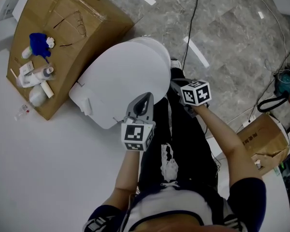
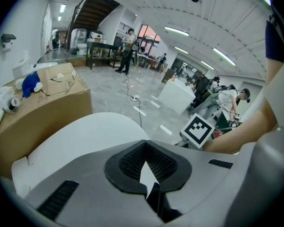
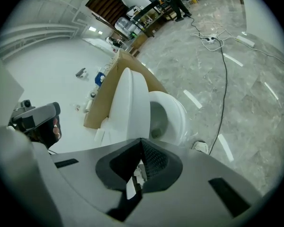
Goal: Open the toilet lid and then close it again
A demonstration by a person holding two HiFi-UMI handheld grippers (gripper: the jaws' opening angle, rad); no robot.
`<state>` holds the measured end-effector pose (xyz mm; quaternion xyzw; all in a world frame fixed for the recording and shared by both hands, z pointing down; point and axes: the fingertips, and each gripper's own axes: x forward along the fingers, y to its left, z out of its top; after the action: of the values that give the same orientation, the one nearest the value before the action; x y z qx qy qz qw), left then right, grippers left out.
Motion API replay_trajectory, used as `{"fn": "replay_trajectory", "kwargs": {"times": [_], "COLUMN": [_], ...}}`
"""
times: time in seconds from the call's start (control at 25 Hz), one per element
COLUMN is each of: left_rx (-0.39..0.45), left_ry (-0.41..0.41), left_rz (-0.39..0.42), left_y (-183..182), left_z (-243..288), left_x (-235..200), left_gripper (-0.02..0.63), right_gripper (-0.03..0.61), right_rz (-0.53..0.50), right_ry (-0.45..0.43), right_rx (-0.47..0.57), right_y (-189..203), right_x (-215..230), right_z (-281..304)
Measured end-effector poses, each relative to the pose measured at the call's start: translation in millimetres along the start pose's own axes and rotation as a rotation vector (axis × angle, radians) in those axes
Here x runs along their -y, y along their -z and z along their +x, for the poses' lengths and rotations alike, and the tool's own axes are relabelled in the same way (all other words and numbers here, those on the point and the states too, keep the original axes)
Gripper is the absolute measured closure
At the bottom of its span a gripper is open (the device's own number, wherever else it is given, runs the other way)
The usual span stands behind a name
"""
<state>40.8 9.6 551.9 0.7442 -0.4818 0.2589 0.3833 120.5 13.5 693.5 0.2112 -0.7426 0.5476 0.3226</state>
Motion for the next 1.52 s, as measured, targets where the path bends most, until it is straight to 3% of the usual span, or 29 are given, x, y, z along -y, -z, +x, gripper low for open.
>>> {"fn": "replay_trajectory", "kwargs": {"times": [0.2,0.4,1.52], "left_rx": [-0.007,-0.013,-0.041], "left_ry": [0.006,0.007,-0.003], "left_rz": [0.007,0.003,-0.015], "left_y": [0,2,7], "left_z": [8,11,26], "left_x": [3,1,-16], "left_gripper": [0.606,0.606,0.607], "right_gripper": [0.571,0.571,0.572], "right_rz": [-0.026,0.041,0.112], "right_ry": [0.091,0.096,0.177], "right_rx": [-0.038,-0.003,-0.146], "right_y": [5,7,15], "right_x": [18,28,84], "right_z": [11,16,54]}}
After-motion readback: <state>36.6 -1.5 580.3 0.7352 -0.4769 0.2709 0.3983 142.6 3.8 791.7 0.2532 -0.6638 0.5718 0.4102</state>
